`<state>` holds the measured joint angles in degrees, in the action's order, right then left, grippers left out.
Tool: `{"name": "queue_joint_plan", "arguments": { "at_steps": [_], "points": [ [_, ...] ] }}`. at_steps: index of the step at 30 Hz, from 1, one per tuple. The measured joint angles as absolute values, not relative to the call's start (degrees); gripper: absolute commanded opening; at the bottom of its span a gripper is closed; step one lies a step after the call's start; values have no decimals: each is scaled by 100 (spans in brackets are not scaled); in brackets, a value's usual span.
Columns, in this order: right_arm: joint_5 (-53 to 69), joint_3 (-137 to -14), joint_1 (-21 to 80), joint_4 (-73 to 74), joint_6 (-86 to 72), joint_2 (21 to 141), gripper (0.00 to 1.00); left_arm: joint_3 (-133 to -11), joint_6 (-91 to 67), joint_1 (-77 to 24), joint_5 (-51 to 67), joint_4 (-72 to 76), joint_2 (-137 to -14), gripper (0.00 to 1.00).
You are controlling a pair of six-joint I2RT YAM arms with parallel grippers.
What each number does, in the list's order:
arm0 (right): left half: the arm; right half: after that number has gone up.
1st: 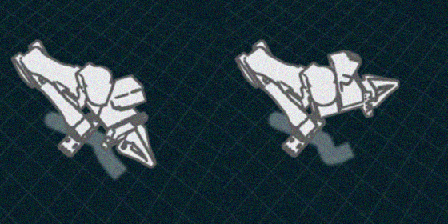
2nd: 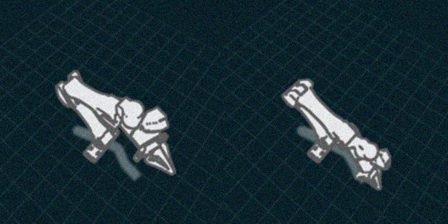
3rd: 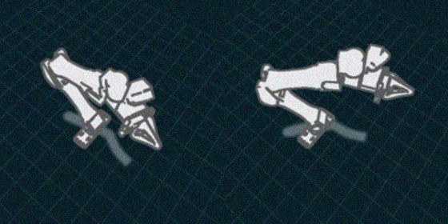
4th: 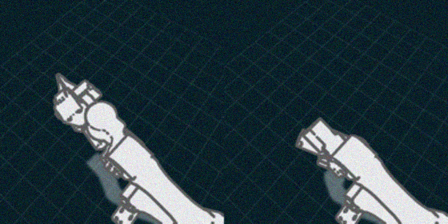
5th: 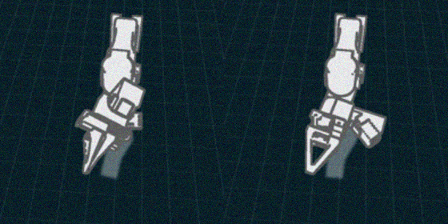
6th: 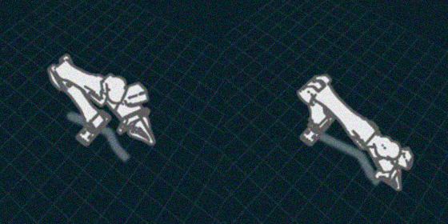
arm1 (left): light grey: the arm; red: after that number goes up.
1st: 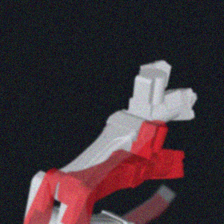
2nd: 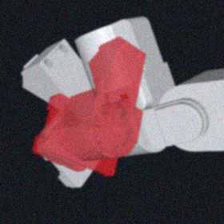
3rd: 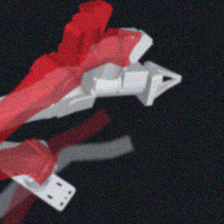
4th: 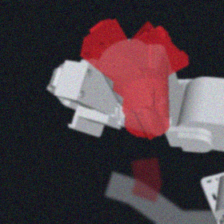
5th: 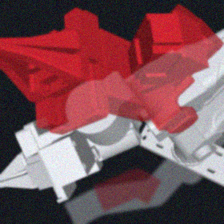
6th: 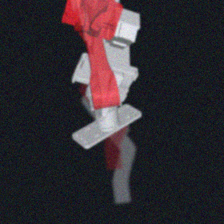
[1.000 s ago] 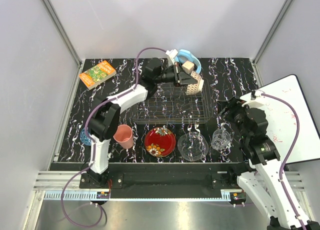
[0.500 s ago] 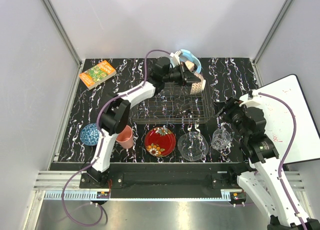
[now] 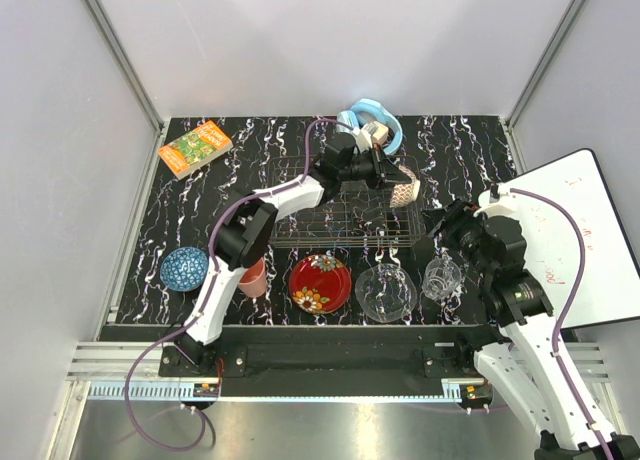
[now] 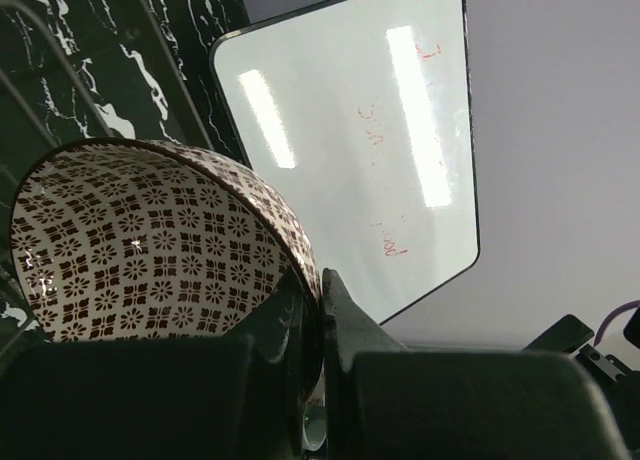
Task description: Load the mixed dishes into the dish rack
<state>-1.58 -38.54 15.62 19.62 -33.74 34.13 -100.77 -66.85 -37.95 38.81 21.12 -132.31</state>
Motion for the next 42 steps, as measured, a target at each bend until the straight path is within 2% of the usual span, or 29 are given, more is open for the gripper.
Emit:
{"name": "queue_joint_plan", "arguments": {
  "at_steps": [13,16,17,18,20,21,22,25,28,33,36,42],
  "points": [
    [-78,-3767,1562,1942,-3374,3618,72,-9891,-6930,-3562,3774,2611,-13316,0],
    [-78,-3745,1562,1940,-3374,3627,72,-9848,-6932,-3527,3736,2670,-13327,4],
    [-78,-3743,1562,1938,-3374,3625,72,-9835,-6932,-3522,3726,2670,-13327,7],
    [-78,-3743,1562,1935,-3374,3625,72,-9826,-6932,-3522,3719,2672,-13336,14],
    [-78,-3743,1562,1935,-3374,3621,73,-9802,-6919,-3524,3715,2668,-13347,19],
    [-78,-3743,1562,1935,-3374,3618,73,-9793,-6908,-3527,3712,2665,-13362,36],
    [-78,-3743,1562,1933,-3374,3616,74,-9786,-6901,-3533,3710,2670,-13380,47],
    [-25,-3743,1562,1931,-3376,3597,75,-9756,-6860,-3566,3721,2687,-13421,68],
    [32,-3743,1564,1920,-3385,3583,75,-9738,-6842,-3599,3723,2762,-13421,76],
    [108,-3743,1564,1922,-3415,3507,75,-9736,-6770,-3618,3741,2888,-13421,81],
    [117,-3743,1564,1925,-3435,3446,76,-9673,-6667,-3623,3778,2921,-13369,99],
    [113,-3743,1564,1966,-3435,3424,77,-9168,-5961,-3592,3975,2220,-12416,99]
  ]
}}
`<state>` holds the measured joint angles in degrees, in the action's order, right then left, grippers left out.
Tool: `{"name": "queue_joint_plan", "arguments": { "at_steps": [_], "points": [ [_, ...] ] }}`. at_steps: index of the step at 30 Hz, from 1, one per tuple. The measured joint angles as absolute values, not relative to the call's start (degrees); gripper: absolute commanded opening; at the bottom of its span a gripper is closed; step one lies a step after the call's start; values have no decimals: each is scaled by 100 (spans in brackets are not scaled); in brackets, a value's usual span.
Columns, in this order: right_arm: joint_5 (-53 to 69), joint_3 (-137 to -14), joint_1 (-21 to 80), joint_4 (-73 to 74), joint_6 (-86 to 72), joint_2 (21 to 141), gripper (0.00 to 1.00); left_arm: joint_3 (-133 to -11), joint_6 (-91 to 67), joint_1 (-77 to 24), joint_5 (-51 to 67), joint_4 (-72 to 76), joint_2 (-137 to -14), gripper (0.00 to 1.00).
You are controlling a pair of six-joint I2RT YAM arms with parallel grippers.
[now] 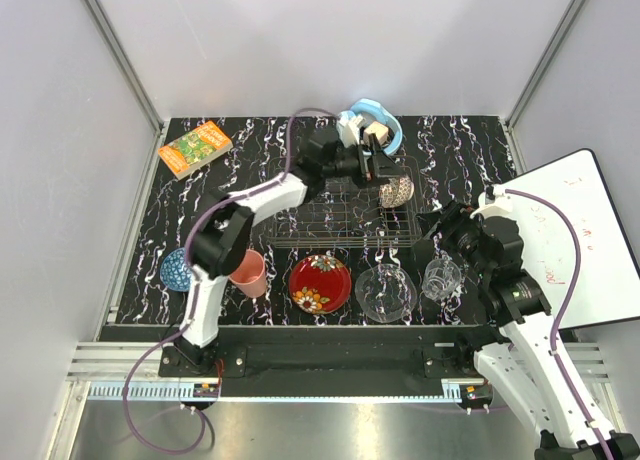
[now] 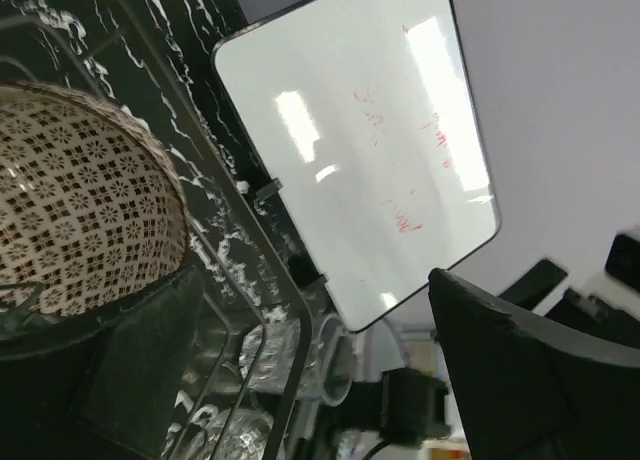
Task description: Load the mixed dishes into the dish rack
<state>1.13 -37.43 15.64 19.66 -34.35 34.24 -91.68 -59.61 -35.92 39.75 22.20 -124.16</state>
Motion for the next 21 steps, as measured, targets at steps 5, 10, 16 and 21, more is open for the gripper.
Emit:
{"name": "queue_joint_plan", "arguments": {
  "at_steps": [5,10,16,21],
  "points": [
    [104,-3743,1564,1981,-3406,3385,78,-9144,-4265,-3492,3894,375,-11028,99],
    [95,-3743,1564,2086,-3321,3269,78,-9448,-1809,-3332,2862,-2053,-9673,99],
    [-67,-3743,1564,2532,-3291,2991,78,-9218,32,-2528,1682,-3927,-8287,99],
    [-99,-3743,1564,2714,-3286,2893,77,-8049,886,-3,1927,-4781,-7057,96]
  ]
}}
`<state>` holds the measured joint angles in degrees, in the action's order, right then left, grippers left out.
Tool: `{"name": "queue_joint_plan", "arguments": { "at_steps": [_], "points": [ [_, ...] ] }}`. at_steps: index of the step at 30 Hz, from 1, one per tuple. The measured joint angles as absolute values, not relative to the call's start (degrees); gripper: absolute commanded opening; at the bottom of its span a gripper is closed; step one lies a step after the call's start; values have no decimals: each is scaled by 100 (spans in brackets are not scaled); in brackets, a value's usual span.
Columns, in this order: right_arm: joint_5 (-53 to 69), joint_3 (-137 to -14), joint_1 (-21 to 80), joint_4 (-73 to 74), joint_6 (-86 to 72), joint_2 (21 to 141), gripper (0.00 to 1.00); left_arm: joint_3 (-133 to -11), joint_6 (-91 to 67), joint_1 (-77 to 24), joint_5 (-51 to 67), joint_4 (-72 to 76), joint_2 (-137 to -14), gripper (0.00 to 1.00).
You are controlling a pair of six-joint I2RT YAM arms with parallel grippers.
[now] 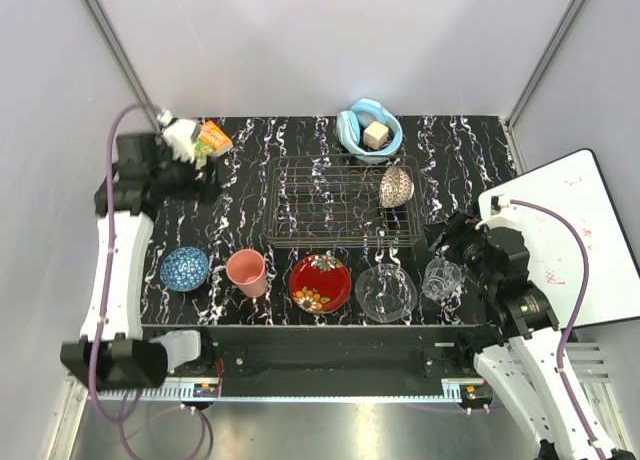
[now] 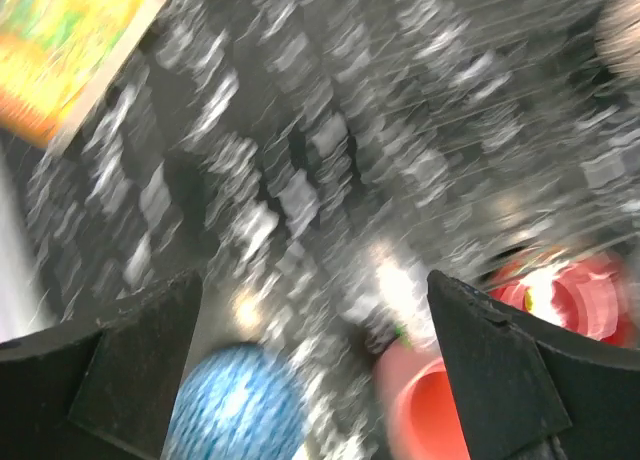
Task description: Load the mixed dishes into the dish rack
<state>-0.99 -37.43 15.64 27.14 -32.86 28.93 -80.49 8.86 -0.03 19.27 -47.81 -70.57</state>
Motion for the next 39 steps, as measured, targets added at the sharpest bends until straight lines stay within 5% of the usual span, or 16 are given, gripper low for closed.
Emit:
{"name": "queue_joint_plan", "arguments": {
  "at_steps": [9,20,32,39],
  "points": [
    [-93,-3743,1564,2869,-3284,2910,77,-5631,2714,655,1605,-5706,-5623,90],
    [-97,-3743,1564,2980,-3286,2718,78,-4816,3124,788,1057,-5295,-5734,77],
    [-93,-3743,1564,2985,-3334,2707,78,-4036,3162,788,563,-4633,-6099,75],
    [-93,-3743,1564,2985,-3361,2635,78,-3933,3140,786,460,-4278,-6604,46]
  ]
}}
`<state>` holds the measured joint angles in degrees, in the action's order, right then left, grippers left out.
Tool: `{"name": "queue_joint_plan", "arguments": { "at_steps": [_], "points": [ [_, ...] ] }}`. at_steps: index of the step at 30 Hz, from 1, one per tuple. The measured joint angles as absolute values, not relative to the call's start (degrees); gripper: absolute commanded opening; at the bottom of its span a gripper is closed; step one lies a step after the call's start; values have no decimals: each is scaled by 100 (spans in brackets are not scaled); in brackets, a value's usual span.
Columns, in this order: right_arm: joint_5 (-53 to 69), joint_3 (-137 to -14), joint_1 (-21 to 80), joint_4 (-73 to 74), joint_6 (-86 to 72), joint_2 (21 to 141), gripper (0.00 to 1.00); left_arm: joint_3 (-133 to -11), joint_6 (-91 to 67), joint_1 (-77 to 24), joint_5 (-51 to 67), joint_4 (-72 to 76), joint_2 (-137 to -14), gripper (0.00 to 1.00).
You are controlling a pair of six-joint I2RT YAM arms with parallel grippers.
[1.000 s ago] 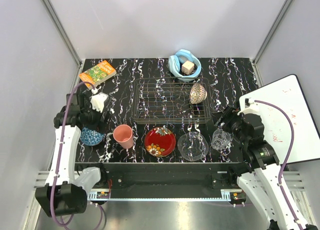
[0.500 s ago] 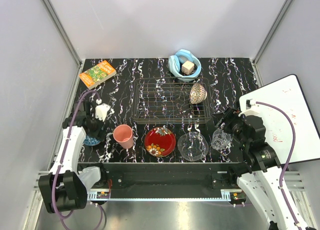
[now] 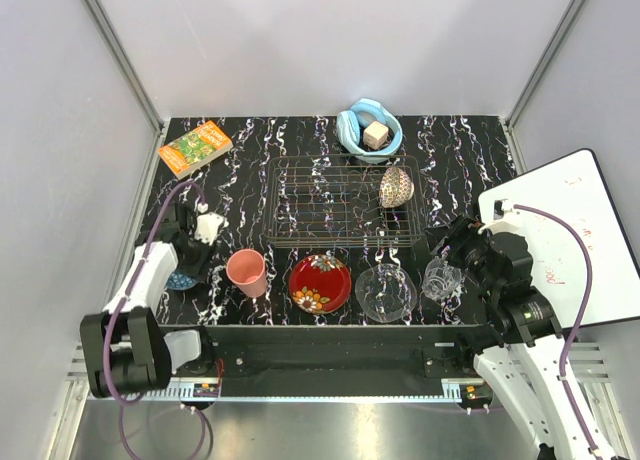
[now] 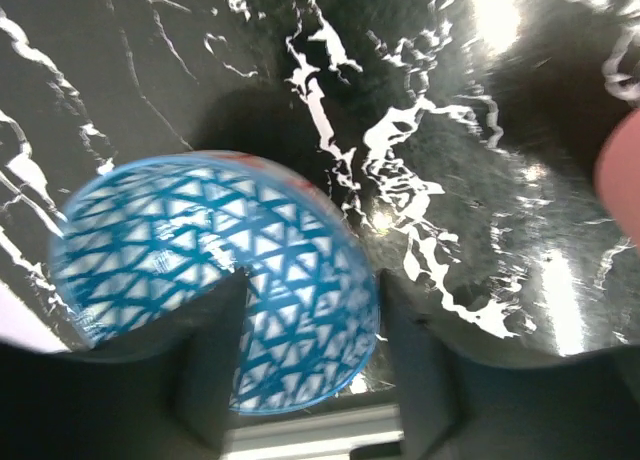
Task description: Load the mixed dishes into the dish rack
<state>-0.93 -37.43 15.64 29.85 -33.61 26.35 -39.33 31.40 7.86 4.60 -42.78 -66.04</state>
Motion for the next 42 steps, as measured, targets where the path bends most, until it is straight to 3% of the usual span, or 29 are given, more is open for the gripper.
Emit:
{"name": "queue_joint_plan", "arguments": {
  "at_steps": [1,3,6,7,8,16,23,28,32,36,42],
  "points": [
    [-91,-3743,1564,2985,-3374,2637,78,-3924,3138,788,434,-4235,-6735,38],
    [-91,-3743,1564,2985,-3378,2637,78,-3924,3114,788,412,-4185,-6969,33],
    [-91,-3743,1564,2985,-3391,2635,78,-3927,3111,788,384,-4117,-7207,18],
    [-91,-3743,1564,2985,-3393,2633,78,-3929,3092,788,379,-4093,-7253,12],
    [-91,-3743,1564,2985,-3395,2628,78,-3948,3085,788,364,-4093,-7279,0],
    [-91,-3743,1564,2985,-3393,2628,78,-4501,2906,814,412,-4355,-7269,0],
    [-95,-3743,1564,2980,-3387,2685,77,-7076,2137,528,1258,-5387,-7037,0],
    [-102,-3767,1564,2976,-3347,2703,77,-8814,1184,-399,2534,-5452,-7085,0],
    [-172,-3833,1564,2974,-3310,2617,77,-9699,604,-1706,3621,-5605,-7636,0],
    [-283,-3900,1564,2976,-3299,2403,77,-10062,-102,-2814,4501,-5426,-8562,0],
    [-454,-3955,1566,2991,-3301,2137,77,-10125,-1164,-3557,5085,-4954,-9985,0]
  ]
}}
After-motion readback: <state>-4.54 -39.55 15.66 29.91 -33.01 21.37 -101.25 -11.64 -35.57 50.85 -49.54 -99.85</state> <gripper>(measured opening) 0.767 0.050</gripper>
